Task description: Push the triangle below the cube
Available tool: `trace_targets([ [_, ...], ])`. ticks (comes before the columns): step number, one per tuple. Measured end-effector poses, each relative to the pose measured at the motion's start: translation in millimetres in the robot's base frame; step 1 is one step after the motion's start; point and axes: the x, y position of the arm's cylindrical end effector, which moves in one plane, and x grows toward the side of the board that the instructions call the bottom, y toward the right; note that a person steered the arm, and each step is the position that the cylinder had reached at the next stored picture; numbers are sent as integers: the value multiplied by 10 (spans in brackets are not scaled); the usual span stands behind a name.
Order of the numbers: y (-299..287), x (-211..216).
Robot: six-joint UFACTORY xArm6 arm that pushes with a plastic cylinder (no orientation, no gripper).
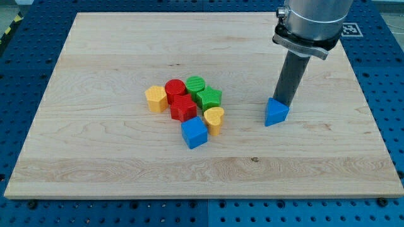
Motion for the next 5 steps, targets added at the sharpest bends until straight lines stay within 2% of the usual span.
trace_targets([
  [3, -155, 250],
  [5, -156, 602],
])
